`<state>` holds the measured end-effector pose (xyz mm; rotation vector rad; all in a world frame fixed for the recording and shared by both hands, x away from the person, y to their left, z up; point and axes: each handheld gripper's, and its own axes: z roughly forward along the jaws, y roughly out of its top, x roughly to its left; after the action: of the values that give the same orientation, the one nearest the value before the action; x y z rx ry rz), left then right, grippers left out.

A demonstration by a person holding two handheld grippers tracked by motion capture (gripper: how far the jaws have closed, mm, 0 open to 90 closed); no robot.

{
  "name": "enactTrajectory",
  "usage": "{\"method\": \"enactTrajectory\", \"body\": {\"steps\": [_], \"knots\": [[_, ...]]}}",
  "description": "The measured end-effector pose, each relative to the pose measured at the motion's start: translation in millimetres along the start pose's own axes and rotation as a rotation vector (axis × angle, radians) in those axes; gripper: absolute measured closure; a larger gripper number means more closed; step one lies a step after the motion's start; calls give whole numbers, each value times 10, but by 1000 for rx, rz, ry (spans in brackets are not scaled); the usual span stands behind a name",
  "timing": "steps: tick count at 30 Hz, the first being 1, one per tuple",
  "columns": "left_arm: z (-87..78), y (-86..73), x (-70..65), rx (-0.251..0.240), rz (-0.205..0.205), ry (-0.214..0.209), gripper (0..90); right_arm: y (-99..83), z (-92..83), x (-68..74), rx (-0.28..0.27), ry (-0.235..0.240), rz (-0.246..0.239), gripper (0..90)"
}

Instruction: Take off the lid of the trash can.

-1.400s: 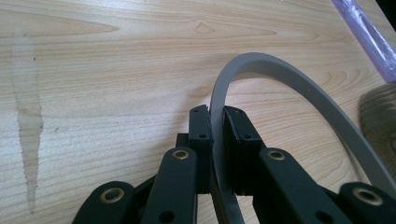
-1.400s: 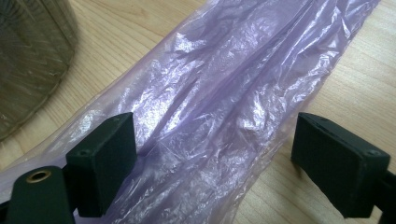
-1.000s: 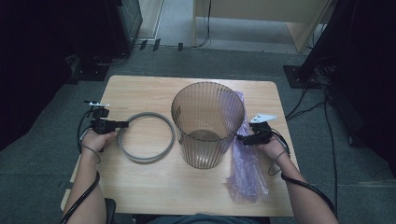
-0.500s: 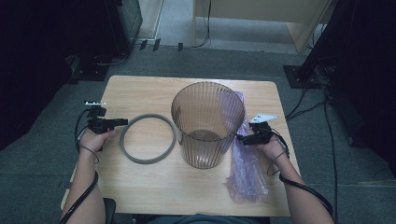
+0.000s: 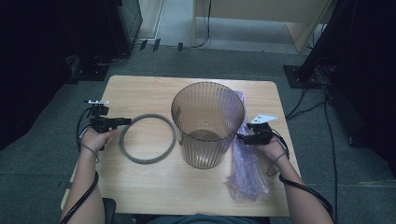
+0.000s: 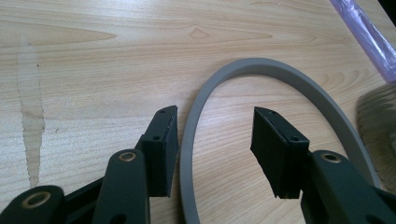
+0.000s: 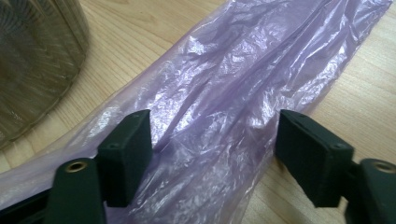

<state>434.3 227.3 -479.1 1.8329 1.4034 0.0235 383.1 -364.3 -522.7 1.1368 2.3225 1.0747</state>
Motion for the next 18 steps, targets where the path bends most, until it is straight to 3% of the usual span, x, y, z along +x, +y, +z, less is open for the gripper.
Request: {"method": "enactTrajectory", "body": {"steps": [13,18], "knots": [[16,59,-95,8,2,-19,443,16,9,44,-27,-26,33,630],[10,68,-119,1,7,-23,429,53,46,28,-30,-14,42,739]]}}
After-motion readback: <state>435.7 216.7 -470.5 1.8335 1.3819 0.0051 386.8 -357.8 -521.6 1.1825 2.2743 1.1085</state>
